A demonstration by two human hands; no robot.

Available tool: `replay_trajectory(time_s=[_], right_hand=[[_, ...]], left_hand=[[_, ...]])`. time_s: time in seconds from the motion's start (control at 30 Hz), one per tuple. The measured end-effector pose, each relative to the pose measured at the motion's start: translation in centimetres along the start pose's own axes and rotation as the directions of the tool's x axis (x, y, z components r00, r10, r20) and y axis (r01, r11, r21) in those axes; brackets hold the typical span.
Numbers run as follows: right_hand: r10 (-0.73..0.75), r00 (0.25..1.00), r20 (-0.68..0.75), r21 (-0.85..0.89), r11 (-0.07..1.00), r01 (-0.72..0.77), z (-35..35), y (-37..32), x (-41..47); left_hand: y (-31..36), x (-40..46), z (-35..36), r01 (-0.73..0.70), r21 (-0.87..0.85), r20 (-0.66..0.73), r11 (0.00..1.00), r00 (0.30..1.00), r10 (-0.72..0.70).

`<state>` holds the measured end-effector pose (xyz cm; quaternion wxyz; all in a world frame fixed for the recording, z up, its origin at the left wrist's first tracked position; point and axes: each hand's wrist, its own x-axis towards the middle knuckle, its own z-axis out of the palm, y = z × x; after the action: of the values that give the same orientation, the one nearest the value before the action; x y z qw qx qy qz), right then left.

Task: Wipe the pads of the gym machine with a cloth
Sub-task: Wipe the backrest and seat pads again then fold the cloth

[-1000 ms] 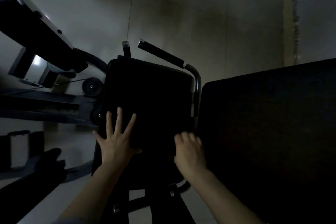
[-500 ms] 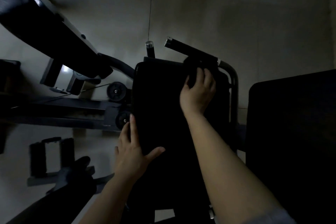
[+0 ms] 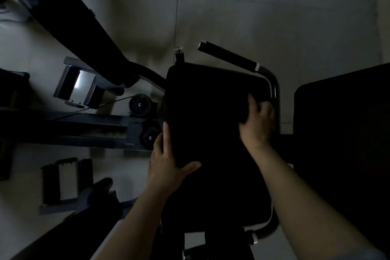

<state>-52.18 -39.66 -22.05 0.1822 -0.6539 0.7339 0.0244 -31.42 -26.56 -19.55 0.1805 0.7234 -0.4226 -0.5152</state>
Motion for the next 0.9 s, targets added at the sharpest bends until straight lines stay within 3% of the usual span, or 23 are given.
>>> replay_trajectory(time_s=[0.07, 0.13, 0.2, 0.23, 0.3, 0.37, 0.47, 0.53, 0.57, 0.63, 0.73, 0.83, 0.9], right_hand=[[0.142, 0.989, -0.048, 0.073, 0.988, -0.138, 0.6, 1.2, -0.8], [0.328, 0.943, -0.066, 0.162, 0.936, -0.314, 1.3, -0.2, -1.1], [0.358, 0.932, -0.052, 0.168, 0.923, -0.345, 1.6, -2.9, -2.0], [0.273, 0.961, -0.052, 0.131, 0.955, -0.264, 1.8, -4.7, -3.1], [-0.044, 0.996, -0.076, 0.048, 0.998, 0.048, 2.9, -8.2, -6.4], [-0.307, 0.950, -0.061, 0.033, 0.950, 0.310, 3.7, -10.8, -9.8], [-0.520, 0.854, -0.028, 0.055, 0.852, 0.521, 3.9, -10.8, -10.3], [-0.555, 0.828, -0.077, 0.002, 0.830, 0.557, 3.2, -8.4, -7.5], [-0.472, 0.876, -0.097, 0.007, 0.880, 0.475, 2.8, -6.6, -5.6], [-0.156, 0.985, -0.071, 0.063, 0.985, 0.160, 2.0, -2.3, -2.2], [0.235, 0.964, -0.126, 0.151, 0.965, -0.216, 1.8, 1.9, -2.2], [0.389, 0.917, -0.083, 0.200, 0.908, -0.367, 3.3, -0.7, -7.1], [0.289, 0.956, -0.057, 0.206, 0.940, -0.272, 4.5, -4.9, -10.9]], left_hand=[[-0.1, -0.6, -0.5, 0.033, -0.234, 0.050, 0.972, 0.998, -0.022], [-0.6, -1.6, -0.6, 0.161, -0.524, 0.100, 0.836, 0.987, -0.127], [-1.5, -3.1, 0.3, 0.241, -0.635, 0.102, 0.734, 0.968, -0.229], [-1.9, -3.8, 0.8, 0.259, -0.632, 0.086, 0.730, 0.960, -0.266], [-2.8, -4.6, 1.7, 0.283, -0.615, 0.051, 0.736, 0.946, -0.321], [-2.6, -4.8, 2.0, 0.312, -0.646, 0.067, 0.697, 0.932, -0.355], [-2.0, -5.0, 1.7, 0.340, -0.677, 0.104, 0.653, 0.922, -0.372], [-2.4, -5.1, 1.6, 0.351, -0.657, 0.124, 0.667, 0.923, -0.363], [-2.6, -5.1, 1.6, 0.364, -0.644, 0.145, 0.673, 0.922, -0.360], [-3.2, -5.0, 1.6, 0.381, -0.628, 0.176, 0.679, 0.919, -0.353], [-3.9, -4.3, 1.7, 0.403, -0.637, 0.192, 0.657, 0.909, -0.371], [-4.4, -4.5, 1.6, 0.383, -0.656, 0.207, 0.650, 0.920, -0.333], [-4.1, -4.9, 1.4, 0.341, -0.674, 0.172, 0.655, 0.935, -0.309]])
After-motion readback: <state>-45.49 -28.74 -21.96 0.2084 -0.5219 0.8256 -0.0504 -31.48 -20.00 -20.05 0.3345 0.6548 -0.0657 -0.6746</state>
